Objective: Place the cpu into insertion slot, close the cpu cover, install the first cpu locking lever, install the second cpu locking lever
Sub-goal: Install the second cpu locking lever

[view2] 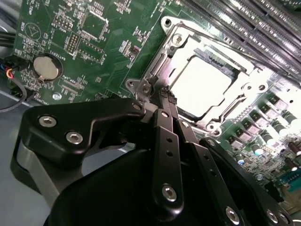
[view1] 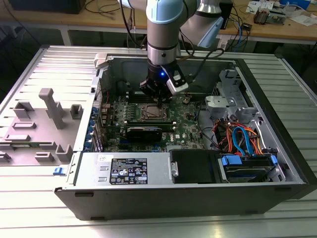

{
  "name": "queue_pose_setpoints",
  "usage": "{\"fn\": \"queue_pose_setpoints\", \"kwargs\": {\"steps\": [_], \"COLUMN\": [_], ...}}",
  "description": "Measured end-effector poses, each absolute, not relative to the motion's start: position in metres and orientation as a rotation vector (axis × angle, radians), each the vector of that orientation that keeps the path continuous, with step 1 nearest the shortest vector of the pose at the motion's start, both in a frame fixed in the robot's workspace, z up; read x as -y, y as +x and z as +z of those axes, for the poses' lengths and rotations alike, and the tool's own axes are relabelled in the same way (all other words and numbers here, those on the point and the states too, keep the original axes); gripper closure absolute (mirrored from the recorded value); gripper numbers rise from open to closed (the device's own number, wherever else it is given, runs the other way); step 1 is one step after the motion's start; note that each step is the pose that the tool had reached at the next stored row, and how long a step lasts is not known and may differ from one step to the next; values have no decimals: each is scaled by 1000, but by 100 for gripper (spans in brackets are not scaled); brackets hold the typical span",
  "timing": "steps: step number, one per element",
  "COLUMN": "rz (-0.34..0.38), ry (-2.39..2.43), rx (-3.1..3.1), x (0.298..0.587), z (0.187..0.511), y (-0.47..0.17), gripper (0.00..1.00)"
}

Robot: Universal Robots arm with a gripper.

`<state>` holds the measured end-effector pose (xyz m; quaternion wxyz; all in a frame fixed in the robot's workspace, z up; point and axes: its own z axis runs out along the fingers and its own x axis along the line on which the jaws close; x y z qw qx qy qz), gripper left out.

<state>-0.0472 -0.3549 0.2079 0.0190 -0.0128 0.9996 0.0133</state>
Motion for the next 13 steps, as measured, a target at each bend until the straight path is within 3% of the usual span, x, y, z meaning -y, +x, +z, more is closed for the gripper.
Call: {"fn": "queue_pose_setpoints", "kwargs": {"steps": [13], "rz": [37], "ry": [-40], "rx": [-3103], "x": [367], "z": [215], "y": [-47], "gripper": [89]}}
